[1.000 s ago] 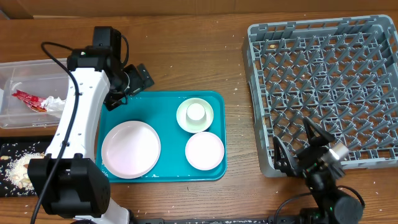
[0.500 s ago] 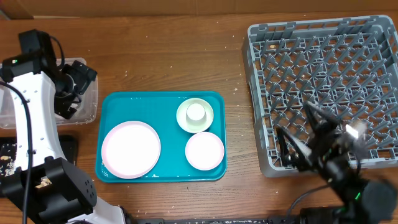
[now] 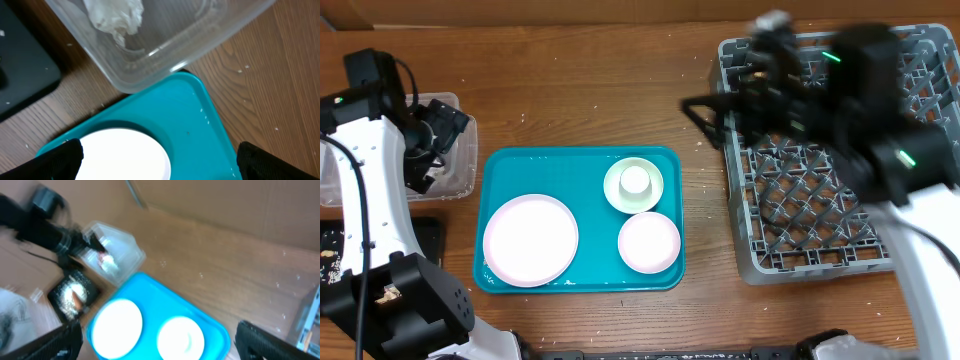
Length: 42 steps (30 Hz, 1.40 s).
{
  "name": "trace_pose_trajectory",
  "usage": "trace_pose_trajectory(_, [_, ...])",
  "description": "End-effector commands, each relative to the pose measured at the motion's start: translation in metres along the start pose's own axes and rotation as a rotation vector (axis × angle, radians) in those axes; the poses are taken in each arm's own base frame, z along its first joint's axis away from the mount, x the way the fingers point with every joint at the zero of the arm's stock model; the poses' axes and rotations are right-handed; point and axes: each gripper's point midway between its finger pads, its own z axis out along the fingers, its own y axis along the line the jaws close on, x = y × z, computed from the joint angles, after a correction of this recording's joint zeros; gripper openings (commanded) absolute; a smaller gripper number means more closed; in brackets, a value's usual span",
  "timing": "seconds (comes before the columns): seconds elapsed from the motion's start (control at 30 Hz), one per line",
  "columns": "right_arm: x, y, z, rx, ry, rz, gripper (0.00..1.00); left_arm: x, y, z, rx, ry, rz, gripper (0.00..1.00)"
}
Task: Sort waste into correct bins and load items into the dishwasher
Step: 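Reach the right gripper to the white cup and grasp it, then lift the white cup off the saucer with the right gripper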
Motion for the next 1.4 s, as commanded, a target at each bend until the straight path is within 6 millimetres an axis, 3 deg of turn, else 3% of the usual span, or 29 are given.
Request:
trace_pose_trajectory(0.0, [0.009, -0.023, 0.047, 0.169, 0.122, -0.066, 1.00, -0.015, 0.008, -0.006, -0.013, -0.045, -0.030, 1.00])
trace_pose_trajectory(0.07, [0.029, -0.024, 0.081, 0.140, 0.207, -0.043, 1.00, -0.016, 0.007, -0.006, -0.012, -0.046, -0.030, 1.00])
trace_pose_trajectory(0.23, [0.080, -0.012, 0.130, -0.002, 0.394, 0.082, 1.00, -0.016, 0.008, -0.006, -0.012, -0.046, -0.030, 1.00])
trace_pose_trajectory(0.37, [0.106, -0.024, 0.161, 0.018, 0.473, 0.121, 1.00, -0.016, 0.007, -0.006, -0.012, -0.046, -0.030, 1.00])
trace_pose_trajectory(0.43, [0.129, -0.034, 0.175, 0.105, 0.538, 0.165, 1.00, -0.016, 0.008, -0.006, -0.012, -0.046, -0.030, 1.00])
trace_pose_trajectory(0.6, [0.167, -0.041, 0.187, 0.327, 0.644, 0.141, 0.99, -0.016, 0.008, -0.006, -0.012, -0.046, -0.030, 1.00])
trace_pose_trajectory(0.8, [0.195, -0.039, 0.201, 0.522, 0.660, 0.159, 0.99, -0.016, 0.007, -0.006, -0.012, -0.046, -0.030, 1.00])
trace_pose_trajectory(1.07, [0.209, -0.039, 0.207, 0.546, 0.686, 0.191, 0.99, -0.016, 0.008, -0.006, -0.012, -0.046, -0.030, 1.00])
trace_pose_trajectory(1.17, [0.213, -0.038, 0.208, 0.540, 0.693, 0.207, 0.93, -0.016, 0.008, -0.006, -0.012, -0.046, -0.030, 1.00])
trace_pose_trajectory(1.37, [0.226, -0.035, 0.211, 0.525, 0.710, 0.263, 0.92, -0.016, 0.008, -0.006, -0.012, -0.045, -0.030, 1.00])
